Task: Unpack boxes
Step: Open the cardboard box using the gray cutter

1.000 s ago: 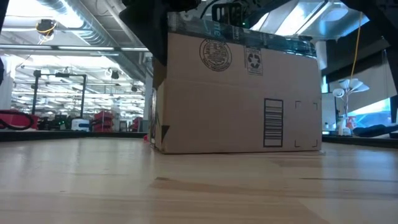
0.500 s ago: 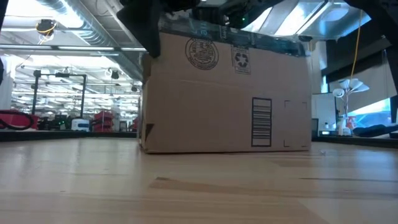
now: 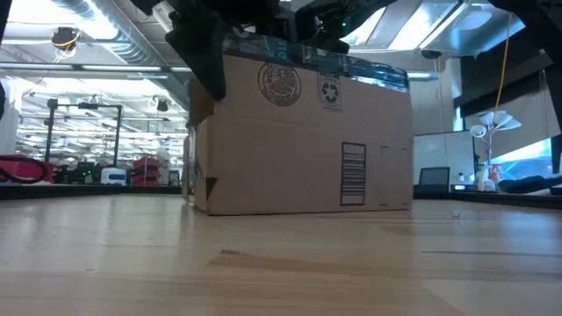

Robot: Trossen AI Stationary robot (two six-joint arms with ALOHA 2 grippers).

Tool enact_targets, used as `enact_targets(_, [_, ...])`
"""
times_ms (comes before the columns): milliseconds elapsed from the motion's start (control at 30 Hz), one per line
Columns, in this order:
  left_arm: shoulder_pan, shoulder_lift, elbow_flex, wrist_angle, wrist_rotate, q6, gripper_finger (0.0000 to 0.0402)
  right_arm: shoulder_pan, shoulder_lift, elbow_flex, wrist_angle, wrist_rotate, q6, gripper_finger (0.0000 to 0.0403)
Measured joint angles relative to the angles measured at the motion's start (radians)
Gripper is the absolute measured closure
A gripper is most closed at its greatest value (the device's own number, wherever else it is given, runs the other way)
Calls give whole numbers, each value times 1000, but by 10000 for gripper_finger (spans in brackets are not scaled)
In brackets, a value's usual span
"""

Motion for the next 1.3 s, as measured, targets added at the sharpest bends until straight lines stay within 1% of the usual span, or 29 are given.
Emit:
enact_targets(67, [3, -10, 0, -25, -7, -11, 318, -1, 0, 2, 13, -4, -4, 382])
enact_targets(100, [4, -14, 0, -39, -12, -23, 318, -2, 0, 2, 18, -9, -6, 391])
enact_targets(233, [4, -50, -1, -94, -17, -61, 318, -7, 0, 3, 22, -28, -6, 388])
enact_targets(333, [4, -73, -4, -162, -24, -96, 318, -21, 0, 3, 14, -56, -6, 398])
enact_targets(433, [6, -82, -50, -174, -44, -132, 318, -32, 1, 3, 0, -76, -5, 400])
enact_targets(567, [7, -87, -156, -90, -58, -162, 318, -31, 2, 1, -27, -119, -2, 401])
enact_targets(700, [14, -88, -240, 49, -59, -193, 318, -23, 5, -1, -66, -99, -4, 395])
enact_targets(833, [23, -88, -254, 115, -63, -215, 318, -17, 5, -1, -68, -98, -7, 377])
enact_targets(1000, [28, -91, -256, 176, -66, -213, 318, -3, 5, -1, -66, -53, -24, 345])
enact_targets(1100, [27, -91, -256, 196, -77, -212, 318, 4, 6, -1, -47, -45, -32, 336])
enact_targets(1200, [26, -91, -256, 203, -93, -207, 318, 14, 6, -1, -12, -39, -32, 343])
enact_targets(1300, [28, -94, -256, 210, -112, -203, 318, 13, 6, -1, -9, -55, -31, 375])
